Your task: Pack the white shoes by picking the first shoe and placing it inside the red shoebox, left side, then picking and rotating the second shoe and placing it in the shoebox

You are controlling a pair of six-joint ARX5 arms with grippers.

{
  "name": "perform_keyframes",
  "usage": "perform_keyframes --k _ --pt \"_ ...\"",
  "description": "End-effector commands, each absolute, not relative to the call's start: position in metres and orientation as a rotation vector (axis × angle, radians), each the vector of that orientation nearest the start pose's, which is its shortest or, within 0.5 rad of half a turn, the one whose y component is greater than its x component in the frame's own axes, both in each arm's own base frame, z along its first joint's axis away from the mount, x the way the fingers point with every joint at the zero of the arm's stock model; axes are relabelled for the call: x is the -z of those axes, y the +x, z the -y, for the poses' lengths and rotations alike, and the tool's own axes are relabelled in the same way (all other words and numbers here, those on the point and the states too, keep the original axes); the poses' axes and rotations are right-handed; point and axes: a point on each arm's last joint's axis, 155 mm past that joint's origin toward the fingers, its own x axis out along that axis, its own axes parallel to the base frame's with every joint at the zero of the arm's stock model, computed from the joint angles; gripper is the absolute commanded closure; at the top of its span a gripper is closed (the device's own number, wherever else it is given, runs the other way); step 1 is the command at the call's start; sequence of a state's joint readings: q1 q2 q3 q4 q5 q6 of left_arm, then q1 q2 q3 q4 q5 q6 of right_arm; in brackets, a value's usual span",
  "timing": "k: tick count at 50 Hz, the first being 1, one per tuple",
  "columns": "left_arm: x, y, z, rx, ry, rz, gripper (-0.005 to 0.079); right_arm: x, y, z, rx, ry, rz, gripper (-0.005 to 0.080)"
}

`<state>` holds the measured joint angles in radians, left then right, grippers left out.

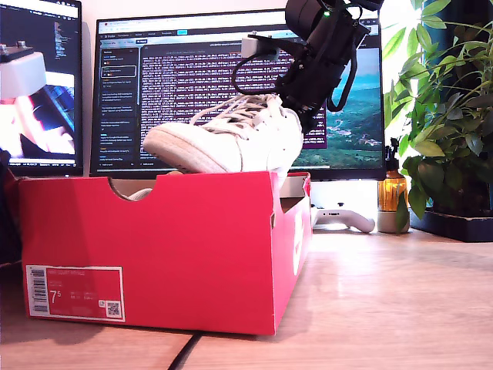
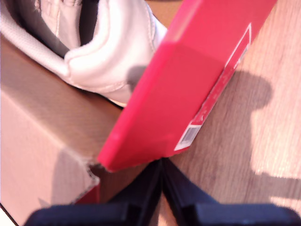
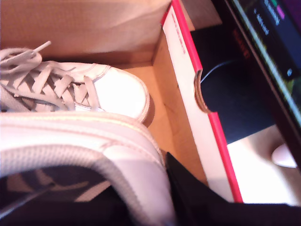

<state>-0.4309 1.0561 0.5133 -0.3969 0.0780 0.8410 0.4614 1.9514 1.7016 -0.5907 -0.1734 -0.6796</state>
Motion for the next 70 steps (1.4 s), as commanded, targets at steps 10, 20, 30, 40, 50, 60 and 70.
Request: perform_keyframes --k 10,20,30,40,50,60,70 --pt "-0.058 0.247 0.135 0.861 0.912 -0.677 0.0762 -0.153 0.481 -0.274 -0.826 -0.809 -0.586 0.0763" --pt "-0.058 0.247 0.135 0.861 0.912 -0.677 0.0762 -0.148 0.477 -0.269 -0.840 -0.891 -0.592 0.0763" --pt "-0.058 0.247 0.135 0.861 0.912 -0.677 0.0762 -0.139 0.470 -0.265 -0.872 -0.960 -0.617 0.0763" --pt "-0.058 0.248 0.135 0.860 0.912 -0.676 0.0762 -0.140 0.466 -0.270 -0.879 -1.017 -0.603 0.0763" --pt "-0.058 0.248 0.135 0.860 0.912 -0.675 0.0762 -0.140 0.466 -0.272 -0.872 -1.019 -0.602 0.0763" --pt "-0.058 0.248 0.135 0.861 0.914 -0.674 0.0762 -0.128 0.454 -0.268 -0.889 -1.003 -0.676 0.0763" --pt "-0.058 0.248 0.135 0.860 0.914 -0.673 0.0762 -0.101 0.450 -0.270 -0.891 -0.961 -0.759 0.0763"
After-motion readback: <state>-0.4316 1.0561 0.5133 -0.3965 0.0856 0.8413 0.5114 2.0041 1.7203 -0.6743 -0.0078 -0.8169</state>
